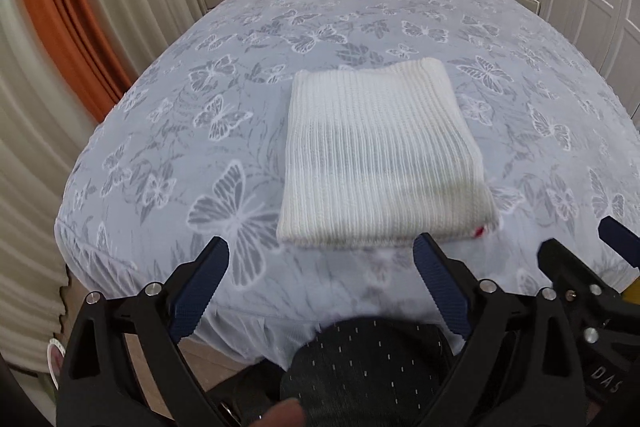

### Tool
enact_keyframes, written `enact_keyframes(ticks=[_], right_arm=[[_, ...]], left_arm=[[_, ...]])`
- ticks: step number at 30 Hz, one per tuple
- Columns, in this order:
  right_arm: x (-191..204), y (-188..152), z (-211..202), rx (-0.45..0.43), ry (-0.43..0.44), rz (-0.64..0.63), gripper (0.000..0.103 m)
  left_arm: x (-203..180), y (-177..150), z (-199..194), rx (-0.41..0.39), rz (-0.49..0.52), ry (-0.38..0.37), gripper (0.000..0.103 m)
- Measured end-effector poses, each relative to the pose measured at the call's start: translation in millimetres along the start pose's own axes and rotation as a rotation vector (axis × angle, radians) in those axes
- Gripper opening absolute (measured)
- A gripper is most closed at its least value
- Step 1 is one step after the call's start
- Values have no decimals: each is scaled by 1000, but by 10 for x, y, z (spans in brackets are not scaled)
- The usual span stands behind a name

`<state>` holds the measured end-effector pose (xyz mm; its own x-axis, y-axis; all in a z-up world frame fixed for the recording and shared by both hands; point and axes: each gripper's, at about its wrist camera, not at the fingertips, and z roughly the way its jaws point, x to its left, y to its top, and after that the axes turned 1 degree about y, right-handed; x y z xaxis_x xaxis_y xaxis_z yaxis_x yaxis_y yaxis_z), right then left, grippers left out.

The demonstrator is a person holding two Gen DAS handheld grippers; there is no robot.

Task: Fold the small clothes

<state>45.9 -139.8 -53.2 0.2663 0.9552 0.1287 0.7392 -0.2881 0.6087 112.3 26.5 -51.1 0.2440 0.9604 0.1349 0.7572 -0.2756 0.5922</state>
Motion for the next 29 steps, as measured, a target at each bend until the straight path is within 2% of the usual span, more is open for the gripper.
enact_keyframes(ticks=[7,9,11,19,24,29], right_arm=[[134,-56,-107,-30,-20,-6,86],[166,-65,-124,-30,-19,-12,86],[191,-77,-138,-31,-23,-21,86],[228,-101,-177,-35,-35,-30,86],[239,-106,-199,-40,-37,-42,86],[254,-108,-201,-38,-37,-44,86]], left_arm=[[143,-165,-125,-2,-19,24,91],[173,-194,-139,3,-22,36,98],[206,-204,-151,5,-34,36,98],[281,-278,-214,-22,-55,-28,98],[276,-300,-241,-40,-69,19,98],[257,-301,-262,-52,-57,31,98]])
